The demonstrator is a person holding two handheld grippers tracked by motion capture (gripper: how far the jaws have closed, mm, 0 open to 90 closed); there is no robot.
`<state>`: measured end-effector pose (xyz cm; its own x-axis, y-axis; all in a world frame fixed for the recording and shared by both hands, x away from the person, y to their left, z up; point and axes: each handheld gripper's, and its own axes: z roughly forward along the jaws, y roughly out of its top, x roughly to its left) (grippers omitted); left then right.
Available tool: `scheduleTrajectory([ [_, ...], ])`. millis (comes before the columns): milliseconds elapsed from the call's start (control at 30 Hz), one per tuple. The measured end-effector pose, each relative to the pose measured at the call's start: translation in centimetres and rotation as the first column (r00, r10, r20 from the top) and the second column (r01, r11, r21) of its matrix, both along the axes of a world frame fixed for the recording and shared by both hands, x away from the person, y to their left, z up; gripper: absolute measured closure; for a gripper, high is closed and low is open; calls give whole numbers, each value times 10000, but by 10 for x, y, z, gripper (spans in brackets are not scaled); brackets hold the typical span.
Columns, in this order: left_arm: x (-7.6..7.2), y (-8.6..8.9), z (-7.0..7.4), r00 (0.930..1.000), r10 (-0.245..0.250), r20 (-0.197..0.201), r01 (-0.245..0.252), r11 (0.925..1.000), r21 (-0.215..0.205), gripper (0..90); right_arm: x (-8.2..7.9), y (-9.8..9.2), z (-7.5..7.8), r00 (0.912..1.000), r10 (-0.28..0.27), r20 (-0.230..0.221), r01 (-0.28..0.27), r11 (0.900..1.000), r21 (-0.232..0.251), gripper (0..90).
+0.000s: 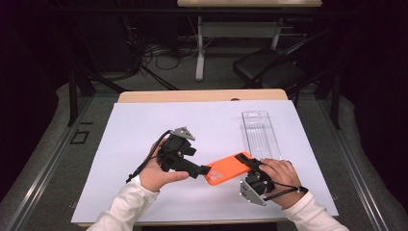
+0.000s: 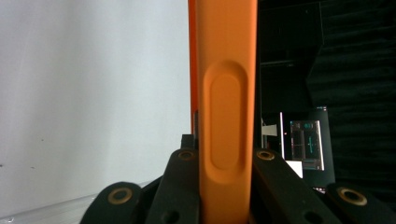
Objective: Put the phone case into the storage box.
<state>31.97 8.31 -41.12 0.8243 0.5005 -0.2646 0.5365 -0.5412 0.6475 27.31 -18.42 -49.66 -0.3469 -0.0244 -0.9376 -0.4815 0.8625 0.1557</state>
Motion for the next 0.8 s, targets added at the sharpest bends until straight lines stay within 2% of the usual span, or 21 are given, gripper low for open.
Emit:
scheduleTrajectory([
  [167,-1,5,1,9999,81,117,-81,10000,41,156,1,-1,1,9997,-34,-237,34,10000,37,871],
  [233,-1,7,2,9999,93,132,-91,9999,-96,156,1,-1,1,9994,-92,-336,95,9999,89,872],
  [433,-4,11,5,9996,30,279,-26,9999,-127,157,2,-1,2,9980,-78,-627,104,9991,411,872],
  [467,-4,12,5,9995,37,321,-33,9999,-121,157,3,-1,1,9971,-46,-759,91,9982,599,872],
  [500,-4,13,6,9994,40,353,-35,9999,-121,157,3,-1,3,9968,-31,-794,74,9985,546,871],
  [633,-5,16,8,9990,95,445,-86,9997,-217,157,5,-1,5,9911,-38,-1328,170,9949,991,872],
  [800,-6,19,10,9984,177,544,-159,9993,-329,158,7,-1,6,9827,-45,-1853,263,9930,1155,874],
])
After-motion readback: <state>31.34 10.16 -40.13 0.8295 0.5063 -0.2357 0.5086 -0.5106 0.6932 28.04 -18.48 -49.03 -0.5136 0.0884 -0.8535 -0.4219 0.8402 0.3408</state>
